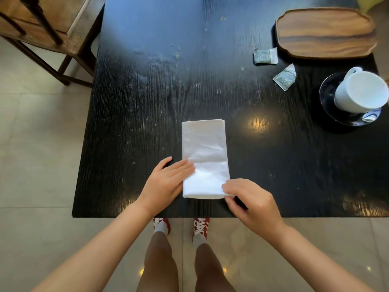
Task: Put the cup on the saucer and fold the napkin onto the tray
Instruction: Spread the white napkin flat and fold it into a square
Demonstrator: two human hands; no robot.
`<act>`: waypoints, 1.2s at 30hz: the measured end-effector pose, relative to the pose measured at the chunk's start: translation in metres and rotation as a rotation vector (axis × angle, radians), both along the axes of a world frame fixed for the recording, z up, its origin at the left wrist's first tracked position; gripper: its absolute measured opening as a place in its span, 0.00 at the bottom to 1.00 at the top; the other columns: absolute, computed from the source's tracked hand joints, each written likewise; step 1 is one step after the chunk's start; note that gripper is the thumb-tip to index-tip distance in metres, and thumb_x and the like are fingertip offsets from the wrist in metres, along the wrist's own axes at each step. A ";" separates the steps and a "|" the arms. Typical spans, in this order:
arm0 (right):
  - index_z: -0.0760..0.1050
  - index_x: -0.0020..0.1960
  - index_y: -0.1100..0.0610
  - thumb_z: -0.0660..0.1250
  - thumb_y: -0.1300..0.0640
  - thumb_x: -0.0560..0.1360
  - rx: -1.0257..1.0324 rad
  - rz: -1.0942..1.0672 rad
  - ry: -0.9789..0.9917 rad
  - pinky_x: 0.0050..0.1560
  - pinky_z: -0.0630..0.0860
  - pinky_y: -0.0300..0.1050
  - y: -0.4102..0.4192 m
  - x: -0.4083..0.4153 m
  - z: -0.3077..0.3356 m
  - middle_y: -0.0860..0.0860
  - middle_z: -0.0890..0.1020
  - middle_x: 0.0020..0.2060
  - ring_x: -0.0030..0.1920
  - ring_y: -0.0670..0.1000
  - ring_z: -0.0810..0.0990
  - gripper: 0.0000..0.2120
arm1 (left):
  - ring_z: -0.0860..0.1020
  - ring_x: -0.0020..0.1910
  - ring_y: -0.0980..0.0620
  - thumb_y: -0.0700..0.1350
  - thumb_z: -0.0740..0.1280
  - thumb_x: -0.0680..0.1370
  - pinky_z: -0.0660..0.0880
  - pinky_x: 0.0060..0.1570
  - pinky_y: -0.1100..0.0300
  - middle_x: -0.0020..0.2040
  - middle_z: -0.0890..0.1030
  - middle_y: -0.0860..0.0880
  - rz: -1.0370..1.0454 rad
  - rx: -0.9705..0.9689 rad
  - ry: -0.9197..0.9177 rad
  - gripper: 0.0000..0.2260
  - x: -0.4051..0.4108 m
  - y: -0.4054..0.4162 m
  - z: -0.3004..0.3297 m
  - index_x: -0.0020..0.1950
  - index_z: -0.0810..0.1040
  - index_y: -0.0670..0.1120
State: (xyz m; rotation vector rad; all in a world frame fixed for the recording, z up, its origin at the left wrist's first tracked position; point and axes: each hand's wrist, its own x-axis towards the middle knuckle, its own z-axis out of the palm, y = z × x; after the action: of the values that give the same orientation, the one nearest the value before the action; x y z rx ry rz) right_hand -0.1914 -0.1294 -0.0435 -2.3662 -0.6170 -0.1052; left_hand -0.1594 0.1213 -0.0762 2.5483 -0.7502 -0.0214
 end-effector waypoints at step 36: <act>0.71 0.61 0.57 0.69 0.56 0.70 -0.261 -0.560 0.031 0.52 0.70 0.52 0.048 0.096 -0.021 0.54 0.78 0.55 0.56 0.56 0.76 0.20 | 0.57 0.75 0.47 0.41 0.57 0.77 0.55 0.69 0.43 0.75 0.62 0.43 0.559 0.076 0.023 0.25 0.050 -0.054 0.000 0.74 0.57 0.45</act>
State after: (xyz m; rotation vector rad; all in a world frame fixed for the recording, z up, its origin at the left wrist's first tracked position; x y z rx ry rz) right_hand -0.0951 -0.0809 -0.0645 -2.7280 0.0688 -0.2452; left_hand -0.1093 0.0671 -0.0765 2.7347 -0.0101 0.1064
